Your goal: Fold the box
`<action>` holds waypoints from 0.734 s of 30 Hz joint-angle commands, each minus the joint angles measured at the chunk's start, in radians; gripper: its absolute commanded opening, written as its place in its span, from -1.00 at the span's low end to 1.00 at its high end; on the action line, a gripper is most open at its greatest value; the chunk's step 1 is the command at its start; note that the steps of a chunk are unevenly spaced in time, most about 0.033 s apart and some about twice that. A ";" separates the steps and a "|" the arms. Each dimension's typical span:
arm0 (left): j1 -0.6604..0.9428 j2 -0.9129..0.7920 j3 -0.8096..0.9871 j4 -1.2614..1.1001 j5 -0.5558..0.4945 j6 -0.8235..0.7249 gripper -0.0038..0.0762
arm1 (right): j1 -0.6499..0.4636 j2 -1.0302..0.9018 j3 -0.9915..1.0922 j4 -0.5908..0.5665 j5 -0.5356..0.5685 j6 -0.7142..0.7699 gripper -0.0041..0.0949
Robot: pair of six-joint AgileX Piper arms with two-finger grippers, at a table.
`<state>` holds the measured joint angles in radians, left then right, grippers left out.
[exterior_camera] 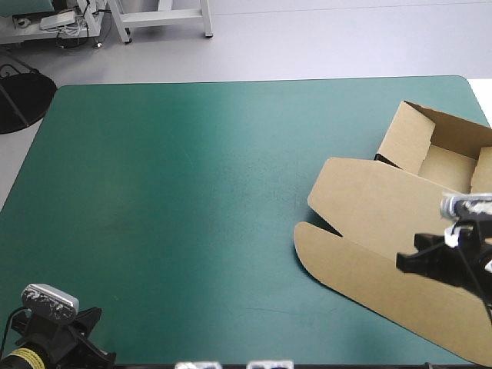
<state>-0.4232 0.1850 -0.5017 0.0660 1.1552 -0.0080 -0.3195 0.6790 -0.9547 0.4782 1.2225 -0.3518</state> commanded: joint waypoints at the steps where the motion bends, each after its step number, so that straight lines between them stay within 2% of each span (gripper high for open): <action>1: -0.004 0.013 -0.022 -0.004 -0.064 0.008 -0.92 | 0.049 -0.098 0.136 -0.039 -0.083 -0.005 -0.94; 5: -0.004 0.010 -0.022 -0.004 -0.081 0.036 -0.92 | 0.068 -0.192 0.312 -0.089 -0.146 0.002 -0.94; 10: -0.004 0.009 -0.022 -0.004 -0.093 0.049 -0.92 | 0.068 -0.272 0.418 -0.089 -0.157 0.004 -0.94; 16: -0.004 0.009 -0.022 -0.004 -0.093 0.054 -0.92 | 0.068 -0.325 0.437 -0.103 -0.195 0.004 -0.94; 22: -0.004 0.009 -0.022 -0.004 -0.076 0.054 -0.92 | 0.068 -0.326 0.437 -0.085 -0.177 0.002 -0.94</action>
<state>-0.4232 0.1829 -0.5017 0.0634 1.1269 0.0439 -0.2507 0.3452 -0.4942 0.3630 1.0929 -0.3439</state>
